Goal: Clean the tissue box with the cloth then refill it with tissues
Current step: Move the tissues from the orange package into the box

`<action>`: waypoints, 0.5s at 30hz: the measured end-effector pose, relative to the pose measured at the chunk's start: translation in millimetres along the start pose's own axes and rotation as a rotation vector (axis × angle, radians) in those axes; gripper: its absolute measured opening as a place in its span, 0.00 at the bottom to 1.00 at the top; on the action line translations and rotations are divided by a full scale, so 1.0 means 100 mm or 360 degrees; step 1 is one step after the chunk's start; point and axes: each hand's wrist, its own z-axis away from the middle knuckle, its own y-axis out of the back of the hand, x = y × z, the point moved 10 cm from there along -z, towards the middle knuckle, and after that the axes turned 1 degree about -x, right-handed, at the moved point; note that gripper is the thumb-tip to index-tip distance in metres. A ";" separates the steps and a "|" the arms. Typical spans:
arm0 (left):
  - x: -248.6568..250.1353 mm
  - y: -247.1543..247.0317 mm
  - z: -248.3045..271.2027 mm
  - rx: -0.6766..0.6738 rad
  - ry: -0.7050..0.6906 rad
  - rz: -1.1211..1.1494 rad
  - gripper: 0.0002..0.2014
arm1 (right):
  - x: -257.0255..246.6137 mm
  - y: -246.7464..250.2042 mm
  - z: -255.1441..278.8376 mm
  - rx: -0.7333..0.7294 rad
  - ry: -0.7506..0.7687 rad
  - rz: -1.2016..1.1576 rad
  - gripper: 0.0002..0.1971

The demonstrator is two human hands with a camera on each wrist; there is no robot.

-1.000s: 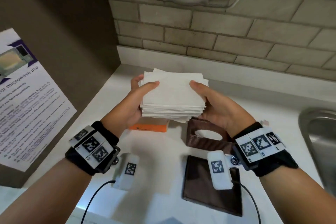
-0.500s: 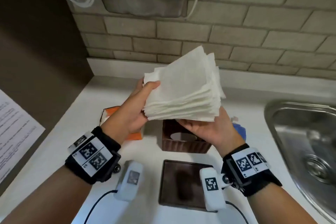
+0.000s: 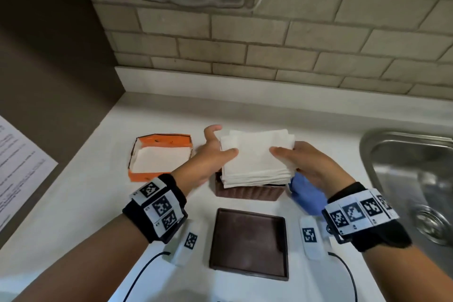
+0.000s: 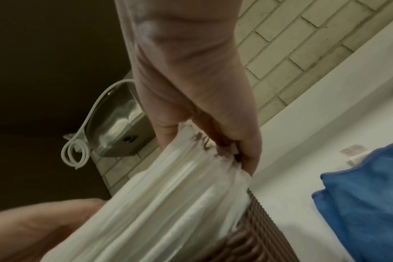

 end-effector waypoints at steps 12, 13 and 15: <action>0.27 0.04 0.04 0.0390 -0.0365 -0.0583 0.15 | -0.13 0.00 -0.02 0.0302 0.0029 0.0871 0.28; 0.29 0.04 0.05 0.0406 -0.0375 -0.0590 0.15 | -0.15 0.00 -0.02 0.0302 0.0042 0.0901 0.27; 0.32 0.06 0.06 0.0444 -0.0389 -0.0603 0.13 | -0.17 -0.02 -0.01 0.0283 0.0058 0.0972 0.24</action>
